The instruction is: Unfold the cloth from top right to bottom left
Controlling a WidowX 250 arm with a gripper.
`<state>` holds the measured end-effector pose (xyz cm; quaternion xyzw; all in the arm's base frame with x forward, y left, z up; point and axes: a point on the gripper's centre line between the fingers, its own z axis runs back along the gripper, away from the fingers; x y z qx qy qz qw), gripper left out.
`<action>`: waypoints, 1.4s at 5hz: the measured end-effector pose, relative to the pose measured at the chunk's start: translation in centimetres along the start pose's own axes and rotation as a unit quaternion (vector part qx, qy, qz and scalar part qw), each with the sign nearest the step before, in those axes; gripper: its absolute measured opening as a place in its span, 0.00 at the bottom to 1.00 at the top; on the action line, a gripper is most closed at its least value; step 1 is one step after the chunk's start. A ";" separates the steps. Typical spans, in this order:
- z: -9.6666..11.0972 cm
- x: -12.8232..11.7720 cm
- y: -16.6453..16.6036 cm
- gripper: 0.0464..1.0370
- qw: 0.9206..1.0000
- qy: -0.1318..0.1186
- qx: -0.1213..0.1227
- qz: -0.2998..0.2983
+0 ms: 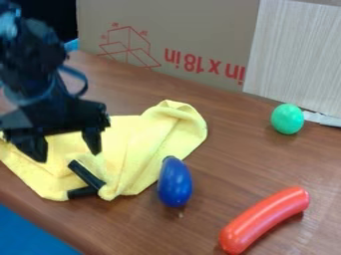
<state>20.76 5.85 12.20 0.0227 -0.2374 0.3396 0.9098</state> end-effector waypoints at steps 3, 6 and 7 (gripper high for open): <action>-0.9 -0.6 0.0 0.96 0.998 -0.041 -0.018 0.047; -2.6 -1.7 -0.3 0.96 0.999 -0.038 -0.001 0.032; -3.0 -1.9 -0.5 0.93 0.999 -0.038 0.002 0.033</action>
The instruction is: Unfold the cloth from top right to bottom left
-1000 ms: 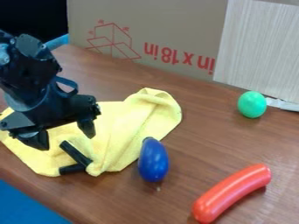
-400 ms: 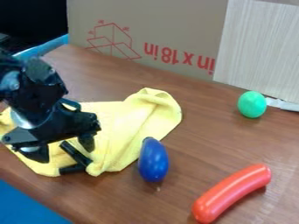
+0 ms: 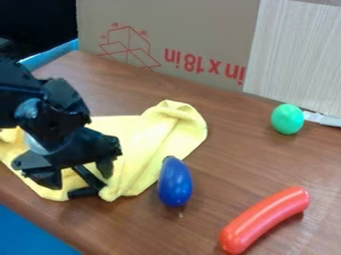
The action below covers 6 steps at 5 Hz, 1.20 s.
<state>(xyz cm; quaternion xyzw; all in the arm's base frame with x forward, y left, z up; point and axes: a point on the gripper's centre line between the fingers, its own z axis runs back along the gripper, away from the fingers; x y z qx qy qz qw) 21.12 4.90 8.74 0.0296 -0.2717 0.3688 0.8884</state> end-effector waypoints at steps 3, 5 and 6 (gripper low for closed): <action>0.6 0.1 -0.3 0.13 1.000 0.014 -0.008 -0.009; 1.4 5.6 0.9 0.01 0.989 0.093 -0.039 0.105; 0.4 7.8 1.4 0.01 0.976 0.141 -0.045 0.162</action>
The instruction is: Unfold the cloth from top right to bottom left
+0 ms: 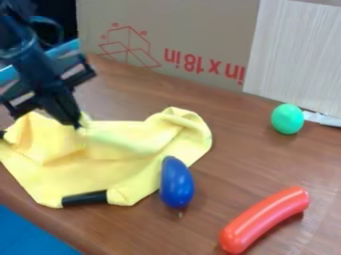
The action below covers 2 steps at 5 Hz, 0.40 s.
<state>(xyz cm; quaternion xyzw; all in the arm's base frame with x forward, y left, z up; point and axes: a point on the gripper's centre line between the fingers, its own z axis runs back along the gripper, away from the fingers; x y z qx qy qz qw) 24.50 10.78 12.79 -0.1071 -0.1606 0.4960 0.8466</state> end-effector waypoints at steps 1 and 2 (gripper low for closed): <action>-0.7 2.3 0.0 0.01 0.998 0.036 0.000 0.057; -0.5 4.2 -0.9 0.01 0.996 0.033 -0.005 0.078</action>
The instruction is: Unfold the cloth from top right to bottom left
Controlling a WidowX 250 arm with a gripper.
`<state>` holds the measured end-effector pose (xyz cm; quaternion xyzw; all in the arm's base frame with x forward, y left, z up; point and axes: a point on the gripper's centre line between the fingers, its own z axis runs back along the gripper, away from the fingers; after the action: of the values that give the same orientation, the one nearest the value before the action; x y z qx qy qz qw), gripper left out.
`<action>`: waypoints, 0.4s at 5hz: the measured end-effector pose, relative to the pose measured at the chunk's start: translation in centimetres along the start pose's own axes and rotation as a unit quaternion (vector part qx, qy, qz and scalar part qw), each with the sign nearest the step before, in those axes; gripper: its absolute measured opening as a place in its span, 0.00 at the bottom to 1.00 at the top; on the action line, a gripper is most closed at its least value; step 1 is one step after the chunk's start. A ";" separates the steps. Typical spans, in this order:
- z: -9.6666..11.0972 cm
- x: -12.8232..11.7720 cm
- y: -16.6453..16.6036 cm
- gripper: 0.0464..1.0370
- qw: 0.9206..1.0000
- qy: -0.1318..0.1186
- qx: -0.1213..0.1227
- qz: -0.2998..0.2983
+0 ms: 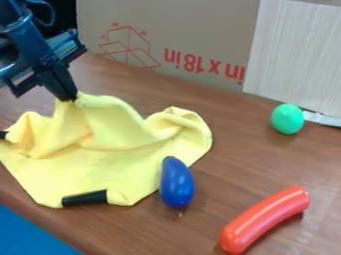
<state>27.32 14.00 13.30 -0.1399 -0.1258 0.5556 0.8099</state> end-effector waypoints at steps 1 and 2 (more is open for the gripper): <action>1.4 2.0 -2.1 0.01 0.999 -0.046 -0.001 -0.003; 1.1 3.5 -3.3 0.01 0.997 -0.070 0.016 0.011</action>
<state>31.00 16.26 15.71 -0.0891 -0.1714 0.5747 0.7952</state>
